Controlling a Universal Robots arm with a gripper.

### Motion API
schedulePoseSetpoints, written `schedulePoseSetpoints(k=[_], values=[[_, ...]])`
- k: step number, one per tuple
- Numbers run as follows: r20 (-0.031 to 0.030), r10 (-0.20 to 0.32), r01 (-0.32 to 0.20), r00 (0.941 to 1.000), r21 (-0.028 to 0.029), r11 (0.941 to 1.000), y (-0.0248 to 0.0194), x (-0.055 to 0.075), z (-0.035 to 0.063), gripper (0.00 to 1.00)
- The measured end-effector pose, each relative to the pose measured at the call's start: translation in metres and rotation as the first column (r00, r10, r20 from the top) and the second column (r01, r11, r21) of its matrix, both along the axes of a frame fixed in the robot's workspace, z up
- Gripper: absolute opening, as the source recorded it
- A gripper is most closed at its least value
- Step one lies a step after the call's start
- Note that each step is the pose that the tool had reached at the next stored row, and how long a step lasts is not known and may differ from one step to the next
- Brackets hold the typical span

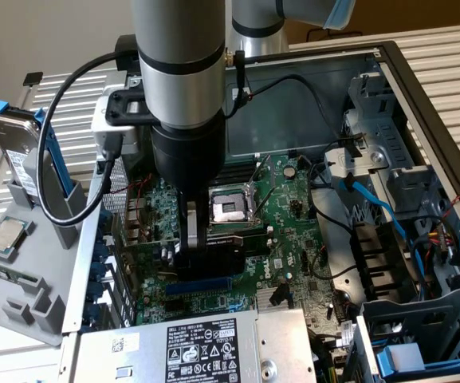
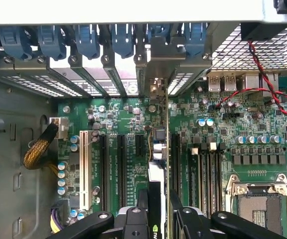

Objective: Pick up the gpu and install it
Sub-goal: 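Insert the gpu into the slot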

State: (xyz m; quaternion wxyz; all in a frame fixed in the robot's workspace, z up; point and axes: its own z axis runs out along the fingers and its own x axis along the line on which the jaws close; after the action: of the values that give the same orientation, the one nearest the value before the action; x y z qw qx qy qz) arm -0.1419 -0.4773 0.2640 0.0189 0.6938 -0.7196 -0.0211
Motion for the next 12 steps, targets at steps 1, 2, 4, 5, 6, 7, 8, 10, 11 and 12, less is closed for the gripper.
schedulePoseSetpoints(k=[1,2,4,5,6,7,8,10,11,12], values=[[0.0000,0.000,0.000,1.0000,-0.0002,1.0000,0.0000,0.0000,0.0000,0.27],[0.0001,0.000,0.000,1.0000,-0.0002,1.0000,0.0000,0.0000,-0.0001,0.27],[0.0002,0.000,0.000,1.0000,0.0001,1.0000,0.0002,0.0000,-0.0004,0.27],[0.0002,0.000,0.000,1.0000,0.0001,1.0000,0.0003,0.0000,-0.0006,0.27],[0.0002,0.000,0.000,1.0000,0.0000,1.0000,0.0004,0.0000,-0.0006,0.27],[0.0000,0.000,0.000,1.0000,-0.0003,1.0000,0.0004,0.0000,-0.0006,0.27],[0.0000,0.000,0.000,1.0000,-0.0003,1.0000,0.0004,0.0000,-0.0008,0.27],[0.0001,0.000,0.000,1.0000,-0.0002,1.0000,0.0004,0.0000,-0.0013,0.27],[0.0001,0.000,0.000,1.0000,-0.0002,1.0000,0.0004,0.0000,-0.0015,0.27],[0.0001,0.000,0.000,1.0000,-0.0002,1.0000,0.0004,0.0000,-0.0019,0.27]])
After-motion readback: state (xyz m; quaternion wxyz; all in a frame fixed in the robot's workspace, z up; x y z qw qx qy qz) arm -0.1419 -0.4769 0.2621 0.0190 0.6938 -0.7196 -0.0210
